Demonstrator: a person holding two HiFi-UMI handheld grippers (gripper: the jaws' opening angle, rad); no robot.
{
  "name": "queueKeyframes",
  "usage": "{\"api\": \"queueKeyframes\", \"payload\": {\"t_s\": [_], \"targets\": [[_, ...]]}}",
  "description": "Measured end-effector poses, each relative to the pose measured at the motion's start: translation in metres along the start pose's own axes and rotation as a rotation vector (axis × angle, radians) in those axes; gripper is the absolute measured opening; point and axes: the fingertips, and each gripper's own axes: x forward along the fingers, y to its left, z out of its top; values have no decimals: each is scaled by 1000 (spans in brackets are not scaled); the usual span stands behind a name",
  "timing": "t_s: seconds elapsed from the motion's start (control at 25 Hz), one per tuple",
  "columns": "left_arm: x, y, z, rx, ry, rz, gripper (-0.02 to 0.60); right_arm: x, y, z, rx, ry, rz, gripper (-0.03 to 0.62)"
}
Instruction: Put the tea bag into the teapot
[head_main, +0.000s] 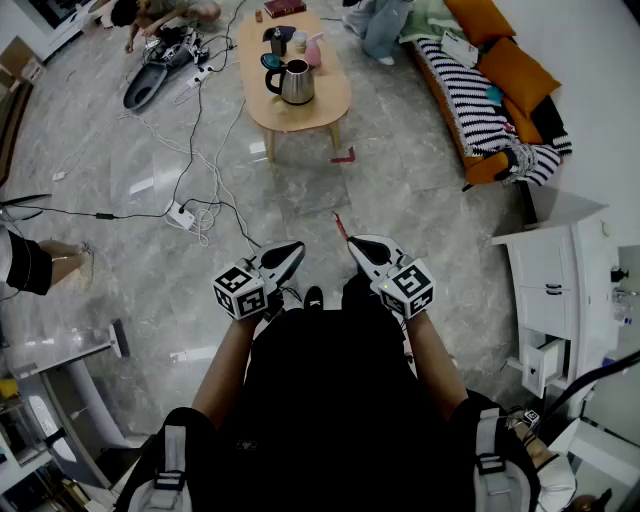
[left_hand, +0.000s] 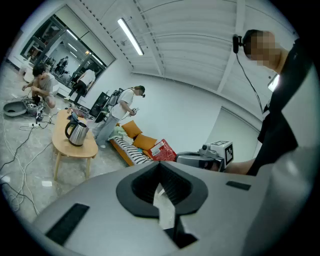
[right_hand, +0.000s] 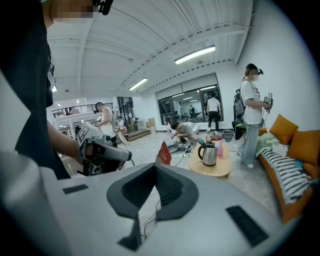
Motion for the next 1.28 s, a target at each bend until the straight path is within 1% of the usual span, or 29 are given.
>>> {"api": "queueKeyframes", "payload": {"t_s": [0.24,0.76,1.04,1.28], "targets": [[4,2,3,-1,3,5,11,0,-7,5,-10,-6,-3,6],[5,2,3,11,19,17,11,1,-13,-1,-4,4,0,6],[12,1,1,6,22,38,11,-3,-18,-4,10,2,38,6],[29,1,5,5,15,69,11,-4,-33,-4,-13,17,78,6]]}}
